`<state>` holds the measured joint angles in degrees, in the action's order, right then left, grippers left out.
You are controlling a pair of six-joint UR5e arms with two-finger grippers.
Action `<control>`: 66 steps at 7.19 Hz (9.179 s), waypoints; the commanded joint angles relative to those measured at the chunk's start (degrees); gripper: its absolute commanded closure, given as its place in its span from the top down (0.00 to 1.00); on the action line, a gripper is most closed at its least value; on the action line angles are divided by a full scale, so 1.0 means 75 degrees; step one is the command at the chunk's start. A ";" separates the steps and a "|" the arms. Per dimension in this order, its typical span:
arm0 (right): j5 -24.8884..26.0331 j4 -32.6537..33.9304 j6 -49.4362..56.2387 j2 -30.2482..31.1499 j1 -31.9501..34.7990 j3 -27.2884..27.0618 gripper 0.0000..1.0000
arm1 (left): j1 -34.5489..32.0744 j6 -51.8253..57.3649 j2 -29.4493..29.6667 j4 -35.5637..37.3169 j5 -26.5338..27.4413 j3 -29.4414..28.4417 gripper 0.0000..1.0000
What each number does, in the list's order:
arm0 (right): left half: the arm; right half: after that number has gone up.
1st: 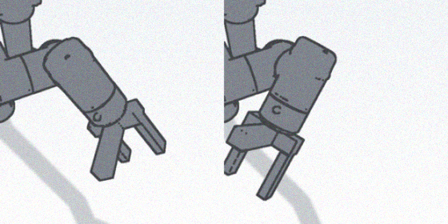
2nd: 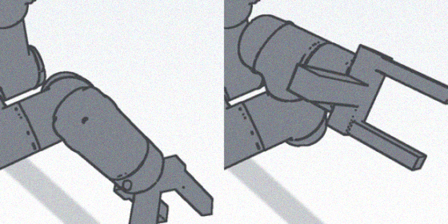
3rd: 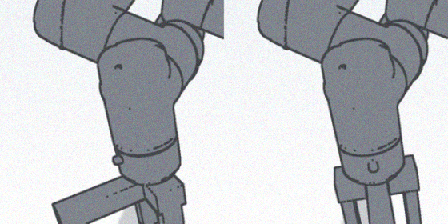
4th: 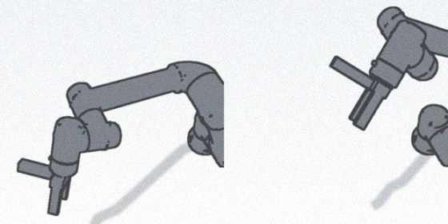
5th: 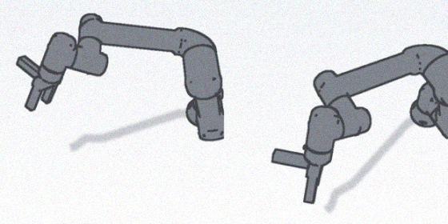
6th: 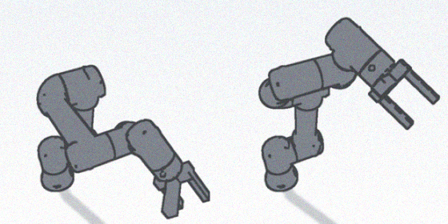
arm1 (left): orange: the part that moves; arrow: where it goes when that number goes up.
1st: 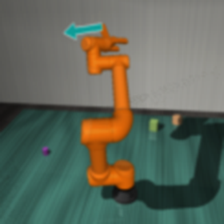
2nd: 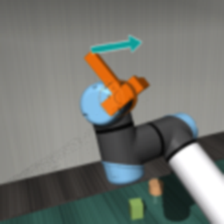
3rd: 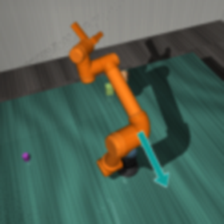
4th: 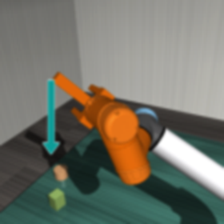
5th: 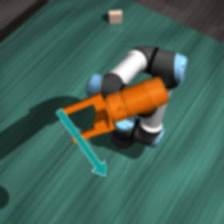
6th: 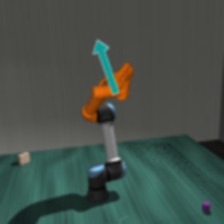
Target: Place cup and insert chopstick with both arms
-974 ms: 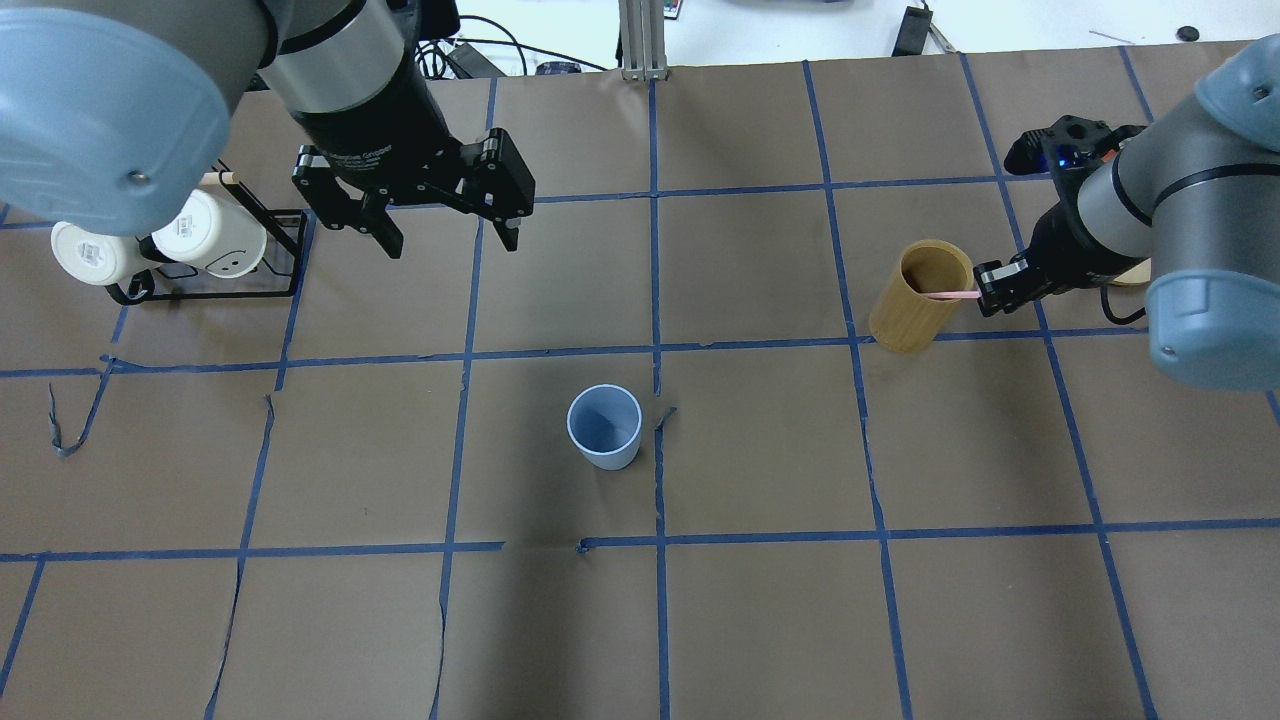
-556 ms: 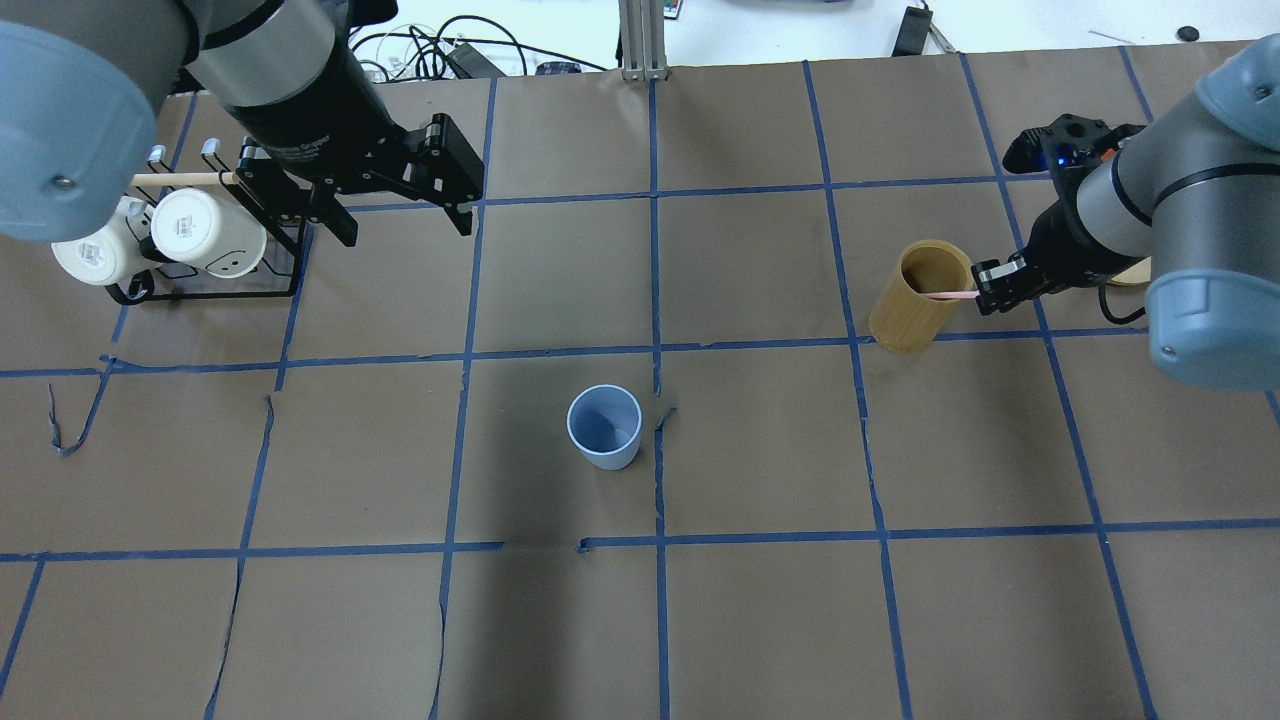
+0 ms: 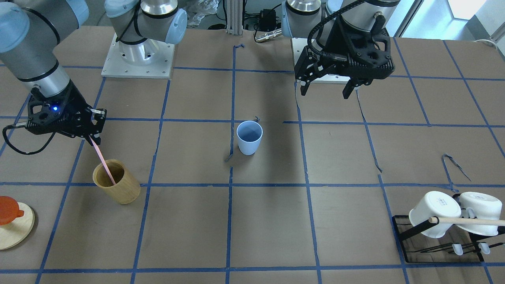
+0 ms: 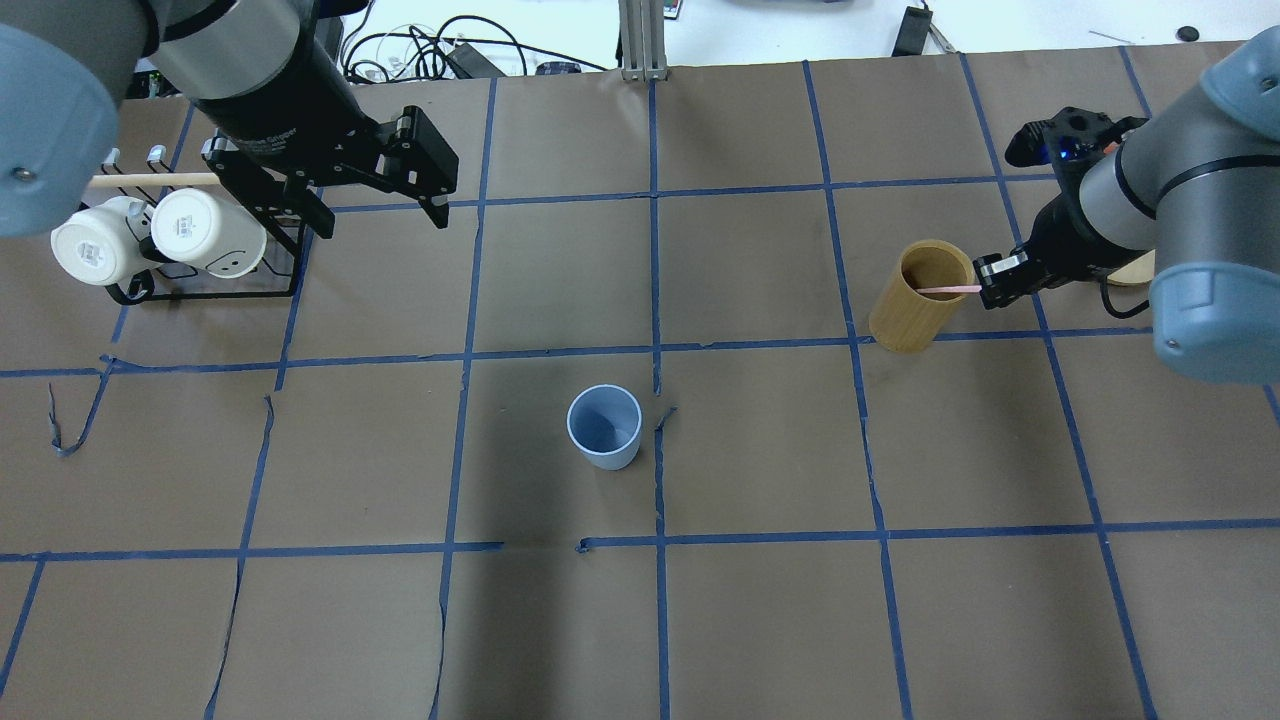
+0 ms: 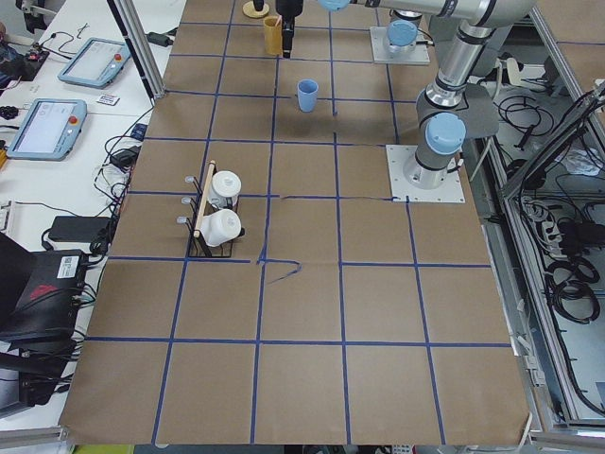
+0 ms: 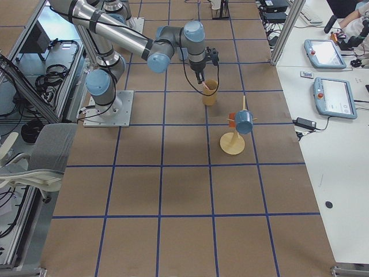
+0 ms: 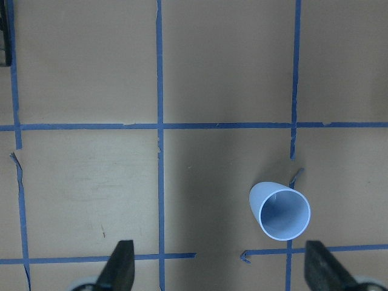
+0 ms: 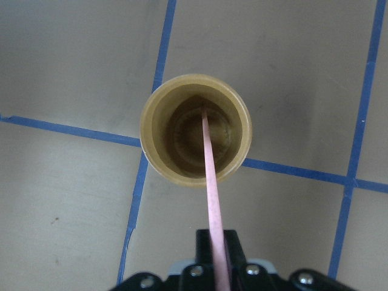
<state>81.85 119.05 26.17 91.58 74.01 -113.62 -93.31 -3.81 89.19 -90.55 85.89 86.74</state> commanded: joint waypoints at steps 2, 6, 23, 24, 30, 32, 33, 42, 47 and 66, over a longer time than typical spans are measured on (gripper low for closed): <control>0.0008 -0.0847 0.0026 0.0000 0.0011 0.0570 0.00 | 0.0019 0.0236 -0.0033 0.0015 0.0230 0.0001 1.00; 0.0125 -0.3502 0.0014 0.0023 0.0023 0.2312 0.00 | 0.0031 0.0273 -0.0033 0.0015 0.0349 0.0001 1.00; 0.0222 -0.4378 -0.6675 -0.0797 0.5152 0.3841 0.00 | 0.0125 0.0285 -0.0068 -0.0008 0.0326 0.0001 1.00; 0.0184 -0.4354 -0.7153 -0.0843 0.5423 0.3841 0.00 | 0.0136 0.0285 -0.0080 -0.0008 0.0326 0.0001 1.00; 0.0043 -0.4003 -0.7626 -0.1370 0.6116 0.3666 0.00 | 0.0148 0.0285 -0.0080 -0.0020 0.0326 0.0001 1.00; 0.0055 -0.3747 -0.7720 -0.1570 0.6269 0.3630 0.00 | 0.0148 0.0285 -0.0080 -0.0020 0.0326 0.0001 1.00; 0.0055 -0.3698 -0.7720 -0.1629 0.6281 0.3630 0.00 | 0.0148 0.0285 -0.0080 -0.0020 0.0326 0.0001 1.00; 0.0090 -0.3042 -0.7673 -0.1805 0.6281 0.3033 0.04 | 0.0148 0.0285 -0.0080 -0.0020 0.0314 0.0001 1.00; 0.0161 -0.1988 -0.7580 -0.1817 0.6269 0.2610 0.40 | 0.0148 0.0285 -0.0080 -0.0020 0.0326 0.0001 1.00; 0.1356 -0.2632 -0.3269 -0.0153 0.2250 0.3208 1.00 | 0.0148 0.0285 -0.0080 0.0003 0.0326 0.0083 1.00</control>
<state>92.03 99.20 0.27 90.29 91.41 -89.43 -92.20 -1.67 88.59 -90.60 88.32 87.29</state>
